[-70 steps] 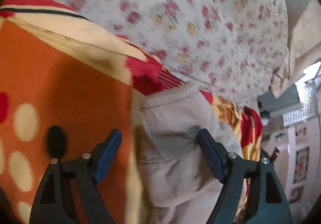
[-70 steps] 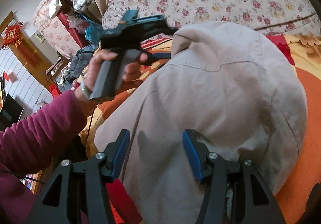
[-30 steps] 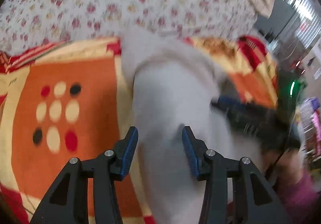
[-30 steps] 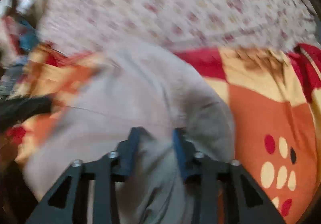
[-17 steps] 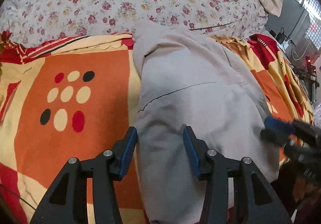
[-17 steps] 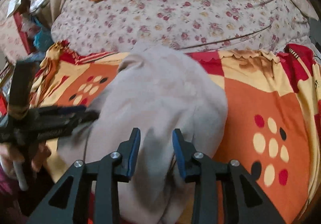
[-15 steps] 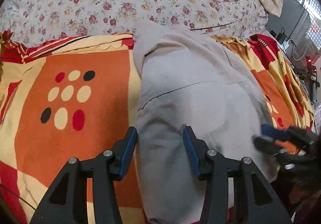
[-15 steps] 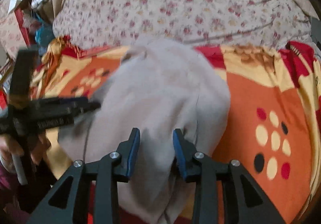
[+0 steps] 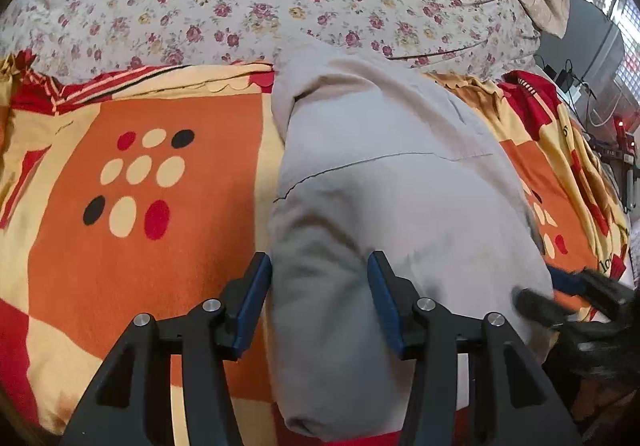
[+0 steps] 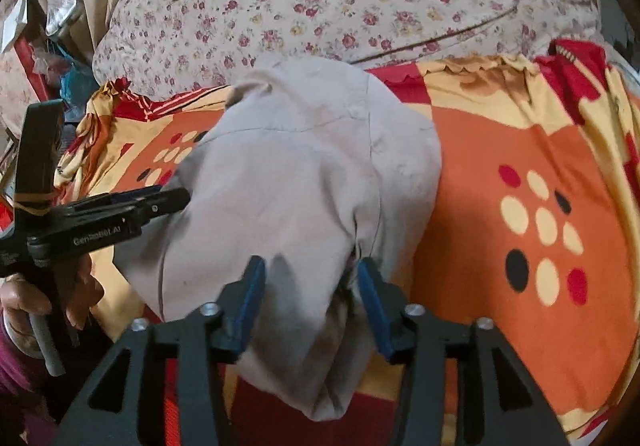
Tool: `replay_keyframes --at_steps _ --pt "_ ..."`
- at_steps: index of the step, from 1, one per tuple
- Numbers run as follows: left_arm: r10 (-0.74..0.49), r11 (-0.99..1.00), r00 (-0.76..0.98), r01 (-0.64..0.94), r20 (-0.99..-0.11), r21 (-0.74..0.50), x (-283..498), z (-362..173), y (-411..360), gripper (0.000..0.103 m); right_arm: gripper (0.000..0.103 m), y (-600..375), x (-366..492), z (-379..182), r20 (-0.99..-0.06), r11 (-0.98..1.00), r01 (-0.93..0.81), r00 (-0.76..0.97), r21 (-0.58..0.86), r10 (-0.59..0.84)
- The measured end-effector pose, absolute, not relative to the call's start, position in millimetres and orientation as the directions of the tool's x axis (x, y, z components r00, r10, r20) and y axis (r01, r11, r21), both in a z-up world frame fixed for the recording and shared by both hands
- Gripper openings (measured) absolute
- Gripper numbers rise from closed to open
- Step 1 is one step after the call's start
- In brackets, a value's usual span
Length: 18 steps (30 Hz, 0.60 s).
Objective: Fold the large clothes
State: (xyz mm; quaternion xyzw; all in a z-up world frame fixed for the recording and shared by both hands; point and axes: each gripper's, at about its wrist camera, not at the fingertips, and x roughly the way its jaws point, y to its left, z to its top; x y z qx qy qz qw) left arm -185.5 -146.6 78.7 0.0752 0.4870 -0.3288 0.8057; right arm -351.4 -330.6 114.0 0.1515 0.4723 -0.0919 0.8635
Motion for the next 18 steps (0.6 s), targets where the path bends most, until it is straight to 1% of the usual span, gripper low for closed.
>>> replay_keyframes --at_steps 2,4,10,14,18 --pt "-0.459 0.772 0.303 0.601 -0.835 -0.206 -186.8 77.9 -144.8 0.049 0.056 -331.2 -350.0 98.9 -0.868 0.937 0.325 0.493 0.13 -0.051" --pt "-0.456 0.773 0.304 0.601 -0.836 -0.203 -188.5 77.4 -143.8 0.05 0.056 -331.6 -349.1 84.2 -0.885 0.933 0.337 0.464 0.123 -0.051" --pt "-0.453 0.777 0.311 0.598 -0.836 -0.199 -191.2 78.2 -141.6 0.051 0.058 -337.2 -353.8 96.5 -0.867 0.924 0.35 0.497 0.156 -0.041" --pt "-0.449 0.781 0.314 0.592 -0.836 -0.197 -191.2 77.6 -140.9 0.053 0.072 -343.9 -357.8 106.9 -0.848 0.906 0.372 0.53 0.203 -0.028" --pt "-0.453 0.783 0.307 0.586 -0.837 -0.209 -190.1 76.9 -140.0 0.056 0.073 -347.4 -353.7 105.3 -0.858 0.9 0.399 0.51 0.178 -0.056"
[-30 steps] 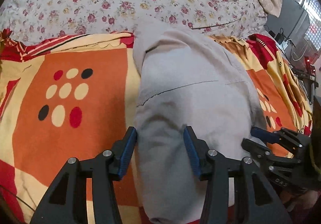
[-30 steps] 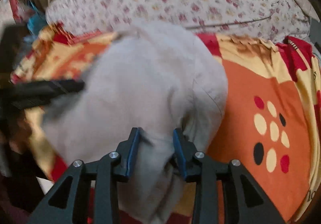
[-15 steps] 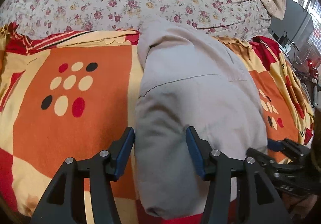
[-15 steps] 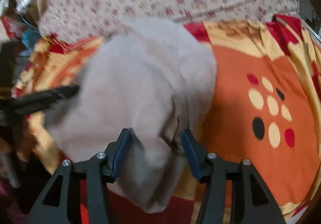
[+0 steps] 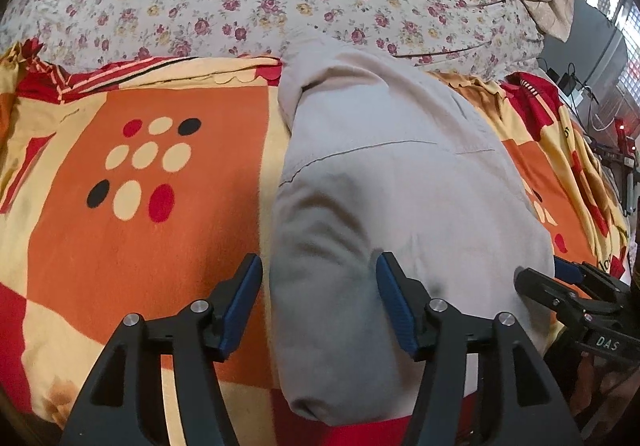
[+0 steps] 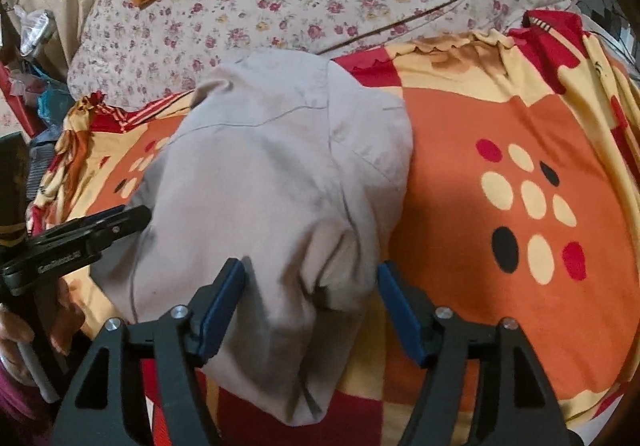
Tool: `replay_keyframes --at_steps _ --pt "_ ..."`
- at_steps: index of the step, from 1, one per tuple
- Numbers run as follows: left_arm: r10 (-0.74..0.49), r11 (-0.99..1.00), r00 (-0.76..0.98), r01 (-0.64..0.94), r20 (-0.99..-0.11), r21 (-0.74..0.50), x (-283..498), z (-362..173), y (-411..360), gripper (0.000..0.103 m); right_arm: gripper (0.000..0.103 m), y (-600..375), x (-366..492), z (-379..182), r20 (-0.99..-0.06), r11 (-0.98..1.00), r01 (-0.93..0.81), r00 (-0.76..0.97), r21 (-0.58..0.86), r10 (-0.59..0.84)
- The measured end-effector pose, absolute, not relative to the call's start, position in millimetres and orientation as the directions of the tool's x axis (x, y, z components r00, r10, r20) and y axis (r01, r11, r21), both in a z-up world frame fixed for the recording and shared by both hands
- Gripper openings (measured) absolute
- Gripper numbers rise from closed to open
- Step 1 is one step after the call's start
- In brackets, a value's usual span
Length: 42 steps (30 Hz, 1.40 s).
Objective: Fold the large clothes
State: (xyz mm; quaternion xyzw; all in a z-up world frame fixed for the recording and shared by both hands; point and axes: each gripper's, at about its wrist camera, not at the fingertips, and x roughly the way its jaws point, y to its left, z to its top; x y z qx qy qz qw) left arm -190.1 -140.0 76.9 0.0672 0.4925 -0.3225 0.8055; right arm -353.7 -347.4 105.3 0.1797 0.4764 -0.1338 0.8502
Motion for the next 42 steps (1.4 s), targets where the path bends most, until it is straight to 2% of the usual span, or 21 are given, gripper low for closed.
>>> replay_keyframes --at_steps 8,28,36,42 --pt "-0.46 0.792 0.289 0.562 -0.84 -0.241 -184.3 70.0 -136.6 0.066 0.079 -354.2 -345.3 100.8 -0.863 0.891 0.413 0.503 0.189 -0.05" --pt "-0.462 0.794 0.262 0.549 -0.847 -0.262 -180.3 64.4 -138.0 0.074 0.089 -359.5 -332.7 89.7 -0.878 0.888 0.427 0.475 0.169 -0.062" --pt "-0.525 0.755 0.16 0.54 -0.836 -0.371 -167.5 57.1 -140.1 0.075 0.092 -360.8 -321.7 86.5 -0.878 0.899 0.404 0.476 0.17 -0.048" --pt "-0.579 0.706 0.053 0.531 -0.814 -0.468 -153.3 48.5 -149.2 0.078 0.095 -376.3 -304.5 75.5 -0.854 0.88 0.357 0.511 0.313 0.096"
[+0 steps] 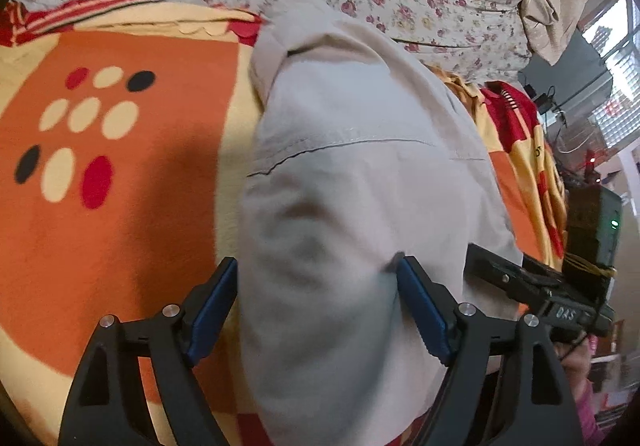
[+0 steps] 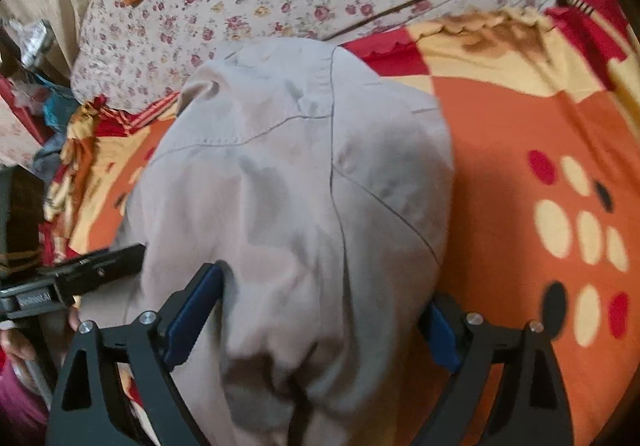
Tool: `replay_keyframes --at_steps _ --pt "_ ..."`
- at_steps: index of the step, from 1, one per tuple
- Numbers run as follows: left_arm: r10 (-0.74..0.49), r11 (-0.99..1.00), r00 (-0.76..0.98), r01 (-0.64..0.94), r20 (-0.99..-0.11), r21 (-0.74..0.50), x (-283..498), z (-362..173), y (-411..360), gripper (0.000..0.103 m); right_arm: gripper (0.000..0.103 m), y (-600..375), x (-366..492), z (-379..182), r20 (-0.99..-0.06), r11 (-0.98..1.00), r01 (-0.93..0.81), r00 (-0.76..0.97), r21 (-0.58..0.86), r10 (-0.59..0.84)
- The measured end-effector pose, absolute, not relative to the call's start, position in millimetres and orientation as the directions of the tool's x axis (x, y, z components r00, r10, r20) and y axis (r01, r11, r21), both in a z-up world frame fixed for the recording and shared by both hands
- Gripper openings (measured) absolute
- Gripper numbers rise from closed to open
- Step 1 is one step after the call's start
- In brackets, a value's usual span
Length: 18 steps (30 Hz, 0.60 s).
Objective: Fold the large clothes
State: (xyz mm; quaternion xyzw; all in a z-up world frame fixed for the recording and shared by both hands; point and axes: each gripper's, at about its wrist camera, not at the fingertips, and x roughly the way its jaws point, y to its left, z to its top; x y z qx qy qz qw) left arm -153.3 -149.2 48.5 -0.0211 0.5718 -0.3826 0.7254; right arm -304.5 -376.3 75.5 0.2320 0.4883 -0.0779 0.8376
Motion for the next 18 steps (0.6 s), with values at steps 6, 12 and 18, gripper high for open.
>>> replay_keyframes --at_steps 6,12,18 --pt "-0.599 0.679 -0.008 0.525 -0.801 -0.513 -142.4 40.6 -158.1 0.082 0.098 -394.8 -285.1 59.6 -0.784 0.806 0.329 0.57 0.492 0.246" --pt "-0.618 0.665 0.003 0.536 -0.786 -0.521 -145.2 44.0 -157.1 0.062 0.082 -391.3 -271.1 55.0 -0.768 0.81 0.302 0.587 0.502 0.257" --pt "-0.627 0.654 0.08 0.595 -0.775 -0.467 -165.4 76.0 -144.7 0.031 0.051 -369.1 -274.3 75.7 -0.757 0.868 0.243 0.621 0.434 0.205"
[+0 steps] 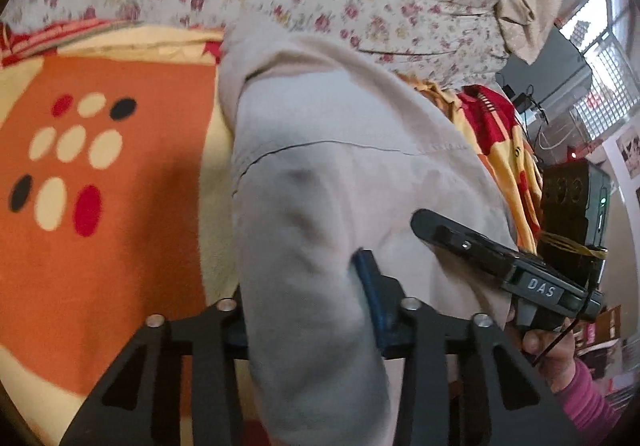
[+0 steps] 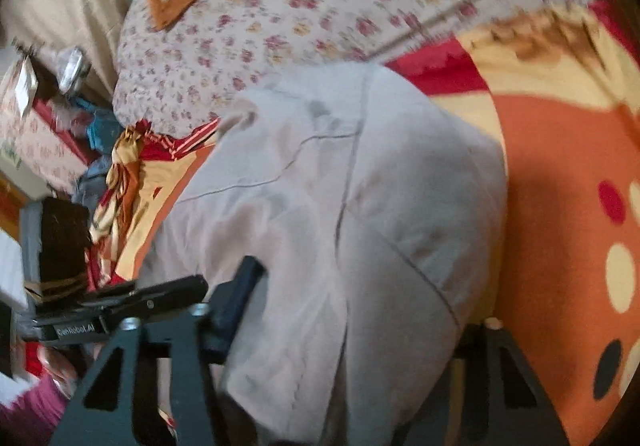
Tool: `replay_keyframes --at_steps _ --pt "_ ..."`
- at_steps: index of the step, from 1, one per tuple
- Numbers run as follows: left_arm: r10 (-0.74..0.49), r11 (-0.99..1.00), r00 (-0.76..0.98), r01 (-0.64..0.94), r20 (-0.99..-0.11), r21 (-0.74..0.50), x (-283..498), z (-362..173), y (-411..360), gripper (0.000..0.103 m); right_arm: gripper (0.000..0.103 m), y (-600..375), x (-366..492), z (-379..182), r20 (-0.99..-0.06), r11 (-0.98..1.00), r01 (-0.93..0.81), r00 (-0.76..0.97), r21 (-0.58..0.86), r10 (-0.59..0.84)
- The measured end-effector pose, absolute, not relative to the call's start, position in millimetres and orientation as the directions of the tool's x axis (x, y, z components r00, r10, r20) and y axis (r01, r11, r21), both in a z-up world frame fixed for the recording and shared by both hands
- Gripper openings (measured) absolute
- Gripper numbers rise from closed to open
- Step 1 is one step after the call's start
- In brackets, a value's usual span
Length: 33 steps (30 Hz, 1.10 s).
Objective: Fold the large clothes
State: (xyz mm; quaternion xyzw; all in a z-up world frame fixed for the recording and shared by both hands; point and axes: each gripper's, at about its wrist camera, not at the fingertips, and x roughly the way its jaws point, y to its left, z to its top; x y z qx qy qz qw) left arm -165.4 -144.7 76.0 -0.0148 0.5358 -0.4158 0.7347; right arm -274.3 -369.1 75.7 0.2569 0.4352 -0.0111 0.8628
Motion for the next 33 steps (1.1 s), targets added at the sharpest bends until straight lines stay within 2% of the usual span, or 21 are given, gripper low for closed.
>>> replay_keyframes --at_steps 3,7,9,11,12,14,16,19,23,33 --pt "-0.623 0.655 0.132 0.626 -0.771 -0.423 -179.0 97.1 -131.4 0.03 0.044 -348.4 -276.2 96.3 -0.747 0.903 0.198 0.641 0.381 0.174" --pt "-0.61 0.662 0.182 0.652 -0.771 -0.37 -195.8 115.8 -95.9 0.03 0.043 -325.1 -280.3 114.1 -0.712 0.9 0.138 0.664 0.414 0.226" --pt "-0.597 0.683 0.191 0.63 -0.779 -0.368 -199.7 110.0 -80.0 0.031 0.043 -311.3 -282.4 113.4 -0.706 0.893 0.113 0.658 0.437 0.262" --pt "-0.543 0.729 0.175 0.585 -0.822 -0.357 -198.6 85.3 -69.3 0.036 0.044 -295.3 -282.9 103.8 -0.717 0.896 0.094 0.639 0.433 0.279" --pt "-0.519 0.749 0.158 0.558 -0.84 -0.358 -196.3 72.7 -66.8 0.039 0.051 -287.2 -280.3 94.6 -0.743 0.906 0.1 0.613 0.412 0.27" --pt "-0.512 0.772 0.153 0.513 -0.845 -0.375 -194.2 61.0 -62.1 0.055 0.066 -278.1 -277.3 77.7 -0.797 0.921 0.144 0.56 0.363 0.226" --pt "-0.513 0.785 0.179 0.493 -0.839 -0.375 -195.3 63.5 -54.6 0.063 0.069 -276.2 -281.8 74.9 -0.801 0.917 0.157 0.554 0.367 0.226" --pt "-0.484 0.802 0.237 0.504 -0.842 -0.319 -199.7 75.8 -50.4 0.063 0.069 -281.1 -294.1 88.0 -0.808 0.921 0.174 0.554 0.35 0.202" --pt "-0.41 0.835 0.359 0.519 -0.839 -0.186 -210.5 92.4 -51.8 0.063 0.069 -286.8 -315.5 109.5 -0.816 0.936 0.191 0.56 0.297 0.145" --pt "-0.348 0.858 0.458 0.508 -0.818 -0.081 -221.0 108.8 -66.4 0.063 0.069 -267.3 -340.3 158.9 -0.74 0.953 0.13 0.662 0.273 0.121"
